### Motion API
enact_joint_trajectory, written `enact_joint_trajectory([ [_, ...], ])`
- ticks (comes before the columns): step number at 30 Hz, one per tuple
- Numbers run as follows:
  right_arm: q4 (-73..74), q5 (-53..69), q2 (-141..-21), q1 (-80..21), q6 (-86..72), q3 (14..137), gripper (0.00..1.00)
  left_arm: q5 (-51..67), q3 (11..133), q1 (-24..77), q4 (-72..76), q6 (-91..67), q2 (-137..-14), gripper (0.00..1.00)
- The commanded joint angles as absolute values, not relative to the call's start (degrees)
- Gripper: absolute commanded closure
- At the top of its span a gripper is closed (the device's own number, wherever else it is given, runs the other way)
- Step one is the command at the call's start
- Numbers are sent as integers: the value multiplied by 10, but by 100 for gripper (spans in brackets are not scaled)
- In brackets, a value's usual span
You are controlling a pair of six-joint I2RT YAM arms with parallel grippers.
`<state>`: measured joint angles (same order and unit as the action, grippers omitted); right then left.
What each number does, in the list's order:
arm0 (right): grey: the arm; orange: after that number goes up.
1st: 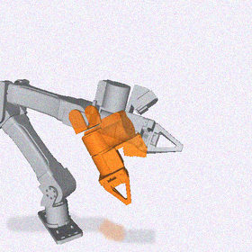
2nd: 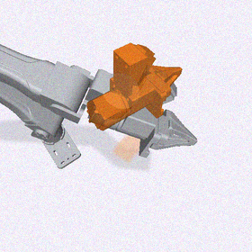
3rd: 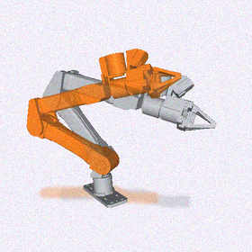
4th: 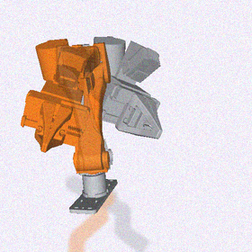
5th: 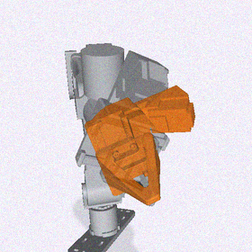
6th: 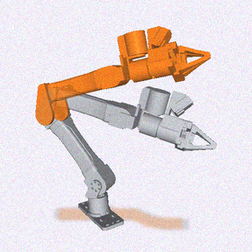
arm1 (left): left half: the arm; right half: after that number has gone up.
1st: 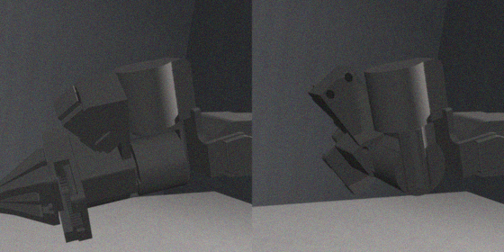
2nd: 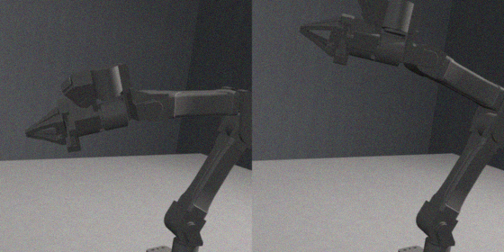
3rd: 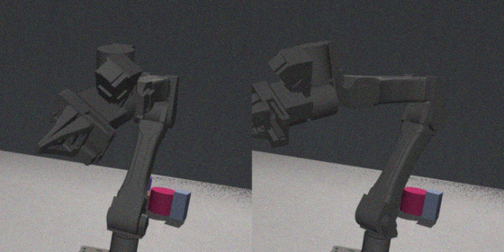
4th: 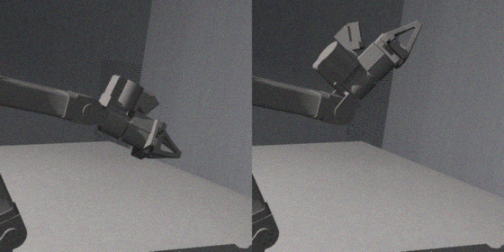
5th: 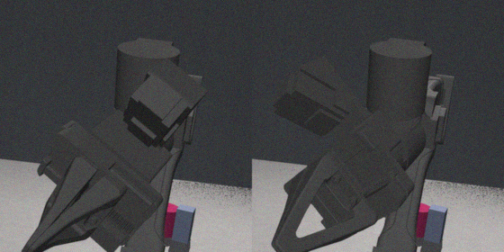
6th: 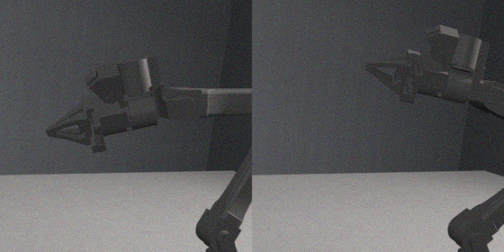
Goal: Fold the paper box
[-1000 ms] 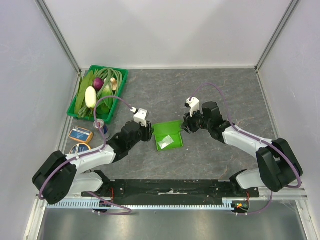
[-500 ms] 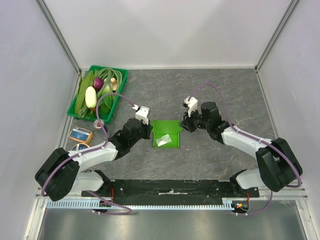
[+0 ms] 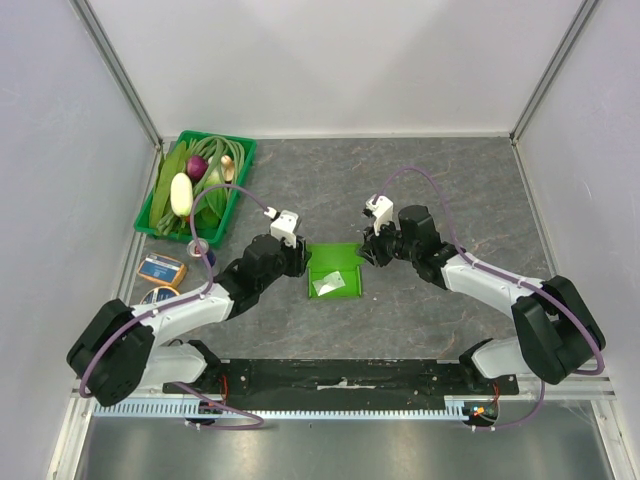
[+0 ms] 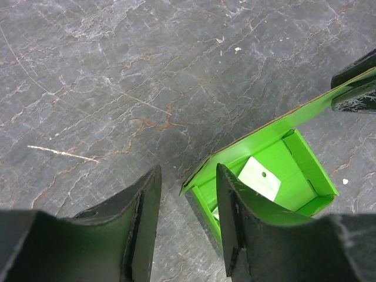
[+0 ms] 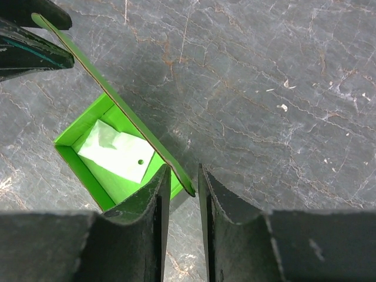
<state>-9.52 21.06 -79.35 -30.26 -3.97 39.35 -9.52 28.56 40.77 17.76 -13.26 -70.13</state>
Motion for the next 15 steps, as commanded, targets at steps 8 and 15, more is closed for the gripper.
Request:
enact_joint_trajectory([
  [8, -83, 207, -775, -304, -28, 394, 73, -30, 288, 400, 220, -91, -717, 65],
  [15, -108, 177, -777, -315, -67, 396, 100, -64, 307, 402, 190, -121, -712, 96],
])
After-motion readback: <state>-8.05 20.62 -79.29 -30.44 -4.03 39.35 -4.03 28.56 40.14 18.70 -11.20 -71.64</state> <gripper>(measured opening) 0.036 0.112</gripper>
